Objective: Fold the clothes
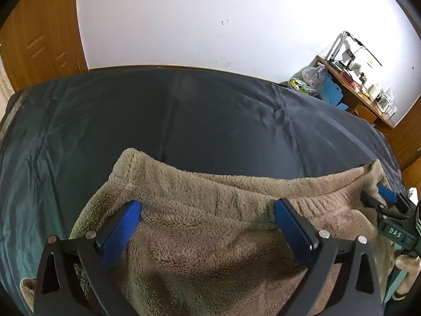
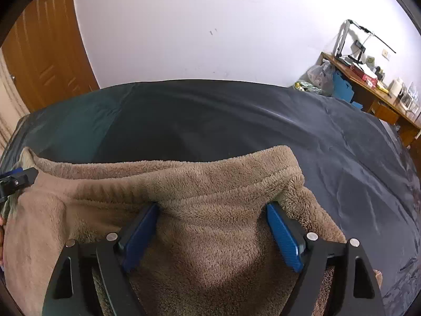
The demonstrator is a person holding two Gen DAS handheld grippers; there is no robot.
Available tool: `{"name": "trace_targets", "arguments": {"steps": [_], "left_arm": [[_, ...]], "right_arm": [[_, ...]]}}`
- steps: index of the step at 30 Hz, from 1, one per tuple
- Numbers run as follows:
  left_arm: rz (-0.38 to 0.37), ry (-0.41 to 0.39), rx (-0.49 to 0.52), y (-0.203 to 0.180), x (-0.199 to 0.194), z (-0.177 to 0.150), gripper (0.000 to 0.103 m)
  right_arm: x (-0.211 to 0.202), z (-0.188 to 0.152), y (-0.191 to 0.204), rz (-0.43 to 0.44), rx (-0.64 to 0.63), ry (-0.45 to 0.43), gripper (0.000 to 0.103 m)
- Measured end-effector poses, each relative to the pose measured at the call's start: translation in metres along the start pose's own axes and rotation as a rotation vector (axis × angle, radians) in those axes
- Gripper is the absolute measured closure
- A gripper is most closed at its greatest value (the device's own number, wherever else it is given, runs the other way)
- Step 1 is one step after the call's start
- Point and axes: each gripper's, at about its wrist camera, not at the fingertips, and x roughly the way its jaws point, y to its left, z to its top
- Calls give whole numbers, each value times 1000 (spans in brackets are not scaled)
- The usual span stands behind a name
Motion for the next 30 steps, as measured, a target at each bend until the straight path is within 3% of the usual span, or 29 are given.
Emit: {"name": "trace_targets", "arguments": {"steps": [6,13,19,26,30], "left_arm": [[-33,36,-25,13,-14,-4,2],[-109,11,25,8,-45,-33,2],[-85,21,32,7,-39,-62,2],[-39,-21,58,10,-52,-77,2],[-24,-30,43,12,-64,-83,1]], "right_arm": [[-18,-7,-9,3,37,-17,18],[-77,-41,12,113,-5,-125,18],[-54,-63,16,114,-45,-29,17],[-57,-72,10,144,-4,-54,16],[-84,-88,-5,217,17,-115,16]]}}
